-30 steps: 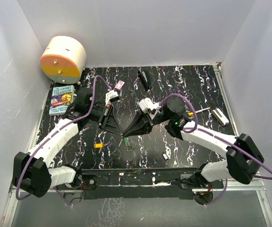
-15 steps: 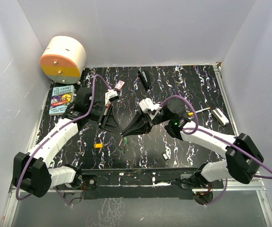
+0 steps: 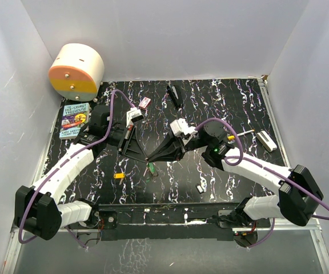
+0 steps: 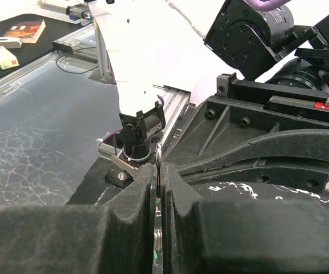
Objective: Put the keys on the keyring
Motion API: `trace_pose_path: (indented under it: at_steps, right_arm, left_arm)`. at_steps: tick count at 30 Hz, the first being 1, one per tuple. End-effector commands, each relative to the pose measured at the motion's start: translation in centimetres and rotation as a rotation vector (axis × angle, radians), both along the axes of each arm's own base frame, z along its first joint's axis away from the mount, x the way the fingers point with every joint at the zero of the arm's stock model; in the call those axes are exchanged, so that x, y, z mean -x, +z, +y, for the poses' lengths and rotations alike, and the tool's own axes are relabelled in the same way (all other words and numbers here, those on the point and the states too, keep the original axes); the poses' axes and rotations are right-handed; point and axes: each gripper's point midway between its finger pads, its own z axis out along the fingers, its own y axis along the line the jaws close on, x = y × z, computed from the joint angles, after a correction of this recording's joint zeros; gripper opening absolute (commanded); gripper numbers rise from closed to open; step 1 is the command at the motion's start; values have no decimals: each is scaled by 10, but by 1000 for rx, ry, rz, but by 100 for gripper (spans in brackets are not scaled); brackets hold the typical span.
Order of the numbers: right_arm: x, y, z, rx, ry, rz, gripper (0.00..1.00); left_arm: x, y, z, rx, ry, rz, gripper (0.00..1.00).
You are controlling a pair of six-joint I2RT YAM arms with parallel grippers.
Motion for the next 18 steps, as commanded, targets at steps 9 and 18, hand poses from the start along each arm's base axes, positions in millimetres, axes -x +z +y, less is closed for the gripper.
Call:
trace_pose_path:
  at_steps: [9,18]
  right_arm:
    - [-5,15,-2,-70,-59,-112,7]
    - [-3,15,-4,-63,-61,-112,7]
  left_arm:
    - [28,23,18,94,-158,-17,0]
    - [27,23,17,95,-158,-19,0]
